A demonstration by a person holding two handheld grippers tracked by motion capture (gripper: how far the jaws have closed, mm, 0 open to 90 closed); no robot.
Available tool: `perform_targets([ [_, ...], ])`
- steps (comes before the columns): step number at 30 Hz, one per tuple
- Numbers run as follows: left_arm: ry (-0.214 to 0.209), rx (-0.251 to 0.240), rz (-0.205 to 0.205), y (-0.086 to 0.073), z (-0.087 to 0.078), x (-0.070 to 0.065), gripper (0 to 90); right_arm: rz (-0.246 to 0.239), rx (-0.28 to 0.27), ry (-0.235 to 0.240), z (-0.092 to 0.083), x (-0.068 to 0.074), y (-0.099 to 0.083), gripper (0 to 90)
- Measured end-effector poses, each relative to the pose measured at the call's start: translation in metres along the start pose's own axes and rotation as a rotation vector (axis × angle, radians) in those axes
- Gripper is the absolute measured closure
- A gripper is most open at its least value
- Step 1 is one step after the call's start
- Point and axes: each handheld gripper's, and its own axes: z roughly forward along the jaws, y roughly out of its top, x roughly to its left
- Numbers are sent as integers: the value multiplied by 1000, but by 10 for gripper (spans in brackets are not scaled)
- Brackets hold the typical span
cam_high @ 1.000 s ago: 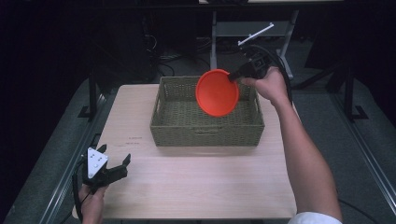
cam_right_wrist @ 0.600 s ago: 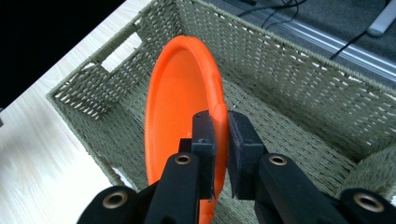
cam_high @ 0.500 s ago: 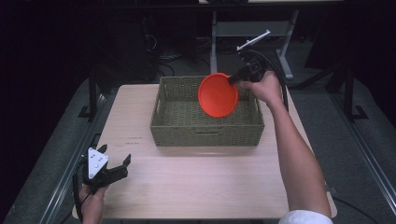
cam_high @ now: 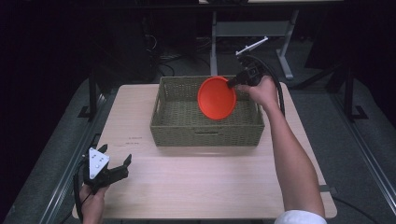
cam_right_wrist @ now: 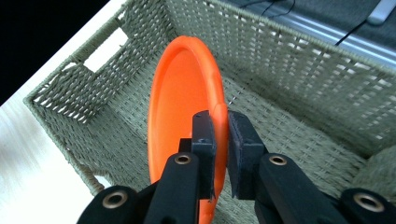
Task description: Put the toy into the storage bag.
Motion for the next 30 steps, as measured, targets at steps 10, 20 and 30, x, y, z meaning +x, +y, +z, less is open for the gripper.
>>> perform_targets([
  [10, -8, -5, 0, 0, 1, -1, 128, 37, 1, 4, 13, -9, -8, 819],
  [20, -6, 0, 3, 0, 0, 0, 127, 58, 21, 2, 28, -13, -14, 818],
  [30, -6, -1, 3, 0, 1, 0, 127, 74, 41, 13, 39, -16, -17, 818],
])
